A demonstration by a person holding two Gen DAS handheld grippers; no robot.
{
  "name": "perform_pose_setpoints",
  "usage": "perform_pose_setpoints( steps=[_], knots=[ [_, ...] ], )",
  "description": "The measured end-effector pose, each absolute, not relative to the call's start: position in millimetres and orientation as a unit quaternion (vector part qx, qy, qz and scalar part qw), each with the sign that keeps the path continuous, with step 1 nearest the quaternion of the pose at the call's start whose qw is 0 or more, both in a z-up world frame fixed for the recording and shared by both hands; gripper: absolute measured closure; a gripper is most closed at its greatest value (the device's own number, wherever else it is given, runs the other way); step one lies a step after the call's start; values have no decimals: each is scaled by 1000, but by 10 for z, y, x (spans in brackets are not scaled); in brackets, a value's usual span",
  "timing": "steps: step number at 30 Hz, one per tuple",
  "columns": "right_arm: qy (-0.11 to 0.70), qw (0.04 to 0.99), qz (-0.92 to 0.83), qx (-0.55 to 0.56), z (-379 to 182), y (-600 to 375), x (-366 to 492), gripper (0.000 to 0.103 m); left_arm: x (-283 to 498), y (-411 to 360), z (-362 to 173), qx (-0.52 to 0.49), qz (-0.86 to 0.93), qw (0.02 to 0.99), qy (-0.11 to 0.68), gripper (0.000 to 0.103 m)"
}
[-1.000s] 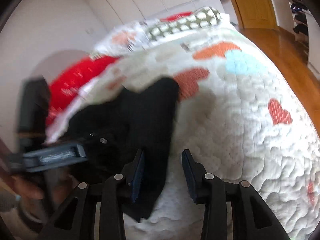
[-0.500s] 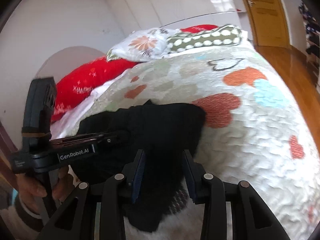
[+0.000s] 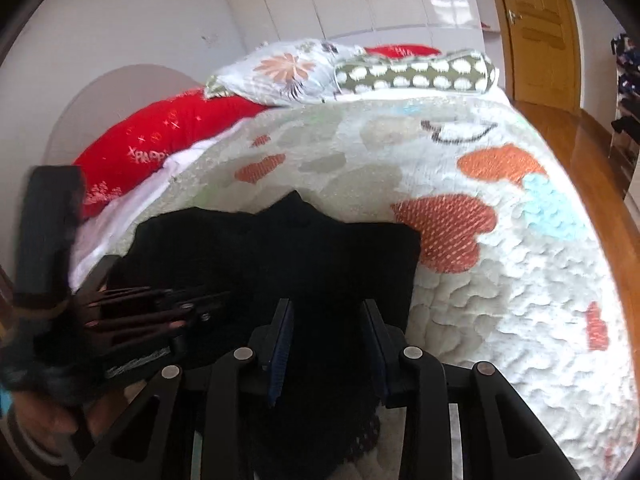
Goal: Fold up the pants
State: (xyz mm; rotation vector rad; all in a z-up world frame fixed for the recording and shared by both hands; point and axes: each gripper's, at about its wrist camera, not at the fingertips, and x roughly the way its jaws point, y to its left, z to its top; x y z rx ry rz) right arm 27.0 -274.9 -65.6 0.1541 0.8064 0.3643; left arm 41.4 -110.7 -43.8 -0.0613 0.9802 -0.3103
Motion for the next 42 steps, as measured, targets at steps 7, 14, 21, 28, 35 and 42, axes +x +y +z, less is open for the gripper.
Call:
perform_pose_setpoints(
  steps=[7, 14, 21, 28, 35, 42],
  knots=[
    [405, 895, 173, 70, -694, -2725, 310, 70, 324, -1013, -304, -11, -124, 885, 449, 57],
    [404, 894, 191, 44, -626, -2604, -172, 70, 259, -836, -210, -21, -105, 895, 433, 51],
    [415, 892, 177, 23, -697, -2482, -235, 70, 150, -707, -210, -23, -88, 898, 430, 51],
    [392, 902, 175, 29, -469, -2430, -44, 69, 63, -484, -166, -30, -68, 904, 420, 51],
    [419, 892, 167, 20, -643, -2144, 437, 69, 53, -195, -224, -44, -44, 902, 427, 51],
    [425, 890, 164, 19, -671, -2046, 547, 69, 54, 53, -307, -66, -26, 898, 435, 41]
  ],
)
